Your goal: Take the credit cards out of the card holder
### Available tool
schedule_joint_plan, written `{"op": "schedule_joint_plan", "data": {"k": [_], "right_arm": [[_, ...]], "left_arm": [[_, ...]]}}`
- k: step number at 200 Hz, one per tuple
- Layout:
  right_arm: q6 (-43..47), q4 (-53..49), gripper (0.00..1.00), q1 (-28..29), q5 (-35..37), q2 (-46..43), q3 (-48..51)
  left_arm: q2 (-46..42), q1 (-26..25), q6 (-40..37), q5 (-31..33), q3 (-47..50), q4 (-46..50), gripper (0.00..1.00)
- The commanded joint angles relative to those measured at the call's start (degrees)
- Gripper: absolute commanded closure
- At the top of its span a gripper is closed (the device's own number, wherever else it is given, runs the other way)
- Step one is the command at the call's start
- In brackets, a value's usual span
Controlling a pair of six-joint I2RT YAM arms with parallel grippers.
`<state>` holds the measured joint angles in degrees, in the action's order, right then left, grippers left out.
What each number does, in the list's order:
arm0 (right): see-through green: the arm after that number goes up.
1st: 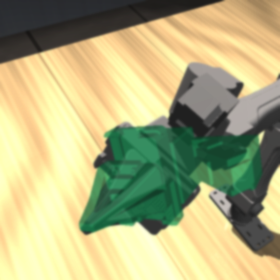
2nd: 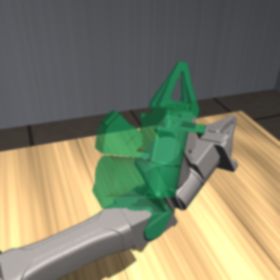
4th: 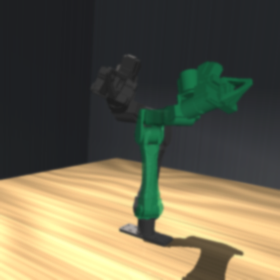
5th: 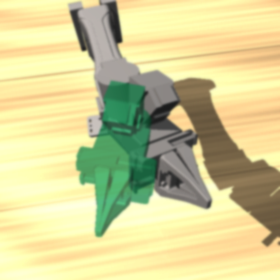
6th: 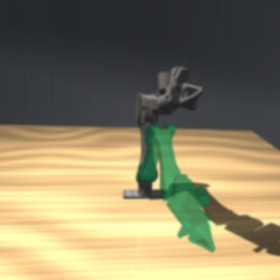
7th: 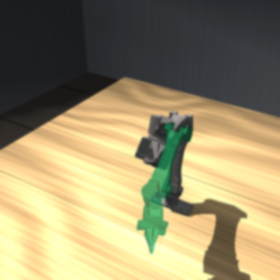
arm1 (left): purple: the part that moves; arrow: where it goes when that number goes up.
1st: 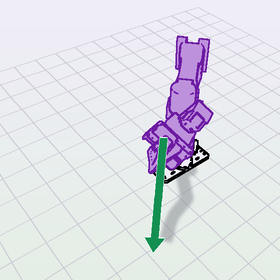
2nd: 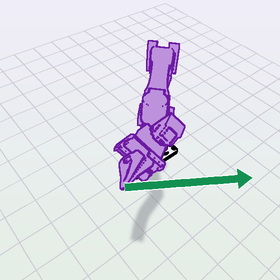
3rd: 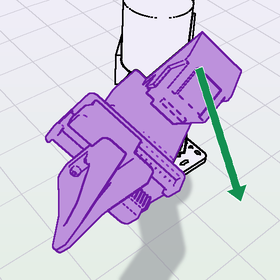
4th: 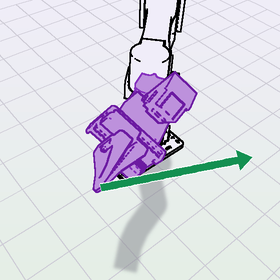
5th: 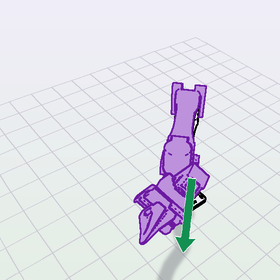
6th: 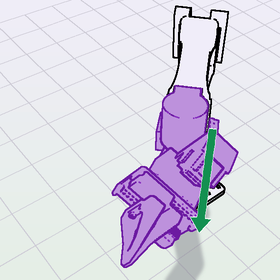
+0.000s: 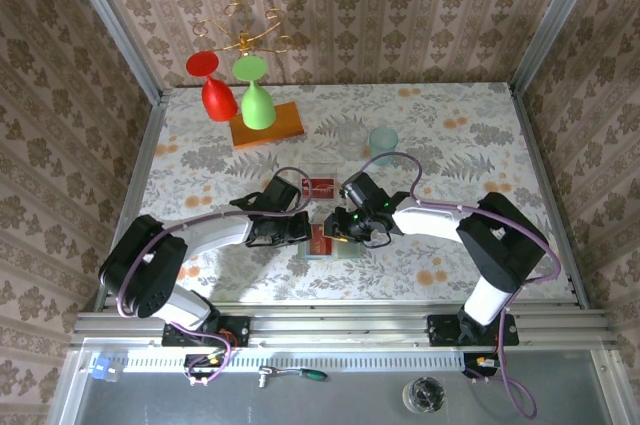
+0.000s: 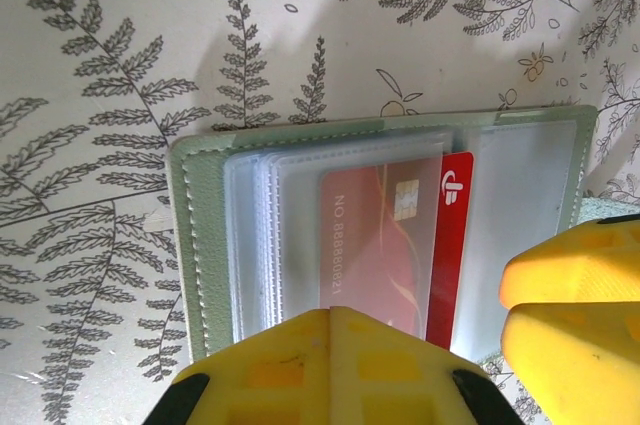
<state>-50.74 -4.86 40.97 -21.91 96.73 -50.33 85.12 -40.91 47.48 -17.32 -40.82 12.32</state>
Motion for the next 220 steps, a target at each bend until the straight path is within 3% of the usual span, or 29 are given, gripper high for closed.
{"op": "schedule_joint_plan", "data": {"k": [1, 220], "right_arm": [[0.82, 0.56, 0.68, -0.26, -1.11, 1.09, -0.65], [-1.06, 2.84, 0.67, -0.54, -0.36, 2.80, 0.76]], "left_arm": [[0.29, -0.39, -1.25, 0.97, -0.93, 1.96, 0.98], [1.55, -0.35, -1.25, 1.13, 0.05, 3.23, 1.00]]}}
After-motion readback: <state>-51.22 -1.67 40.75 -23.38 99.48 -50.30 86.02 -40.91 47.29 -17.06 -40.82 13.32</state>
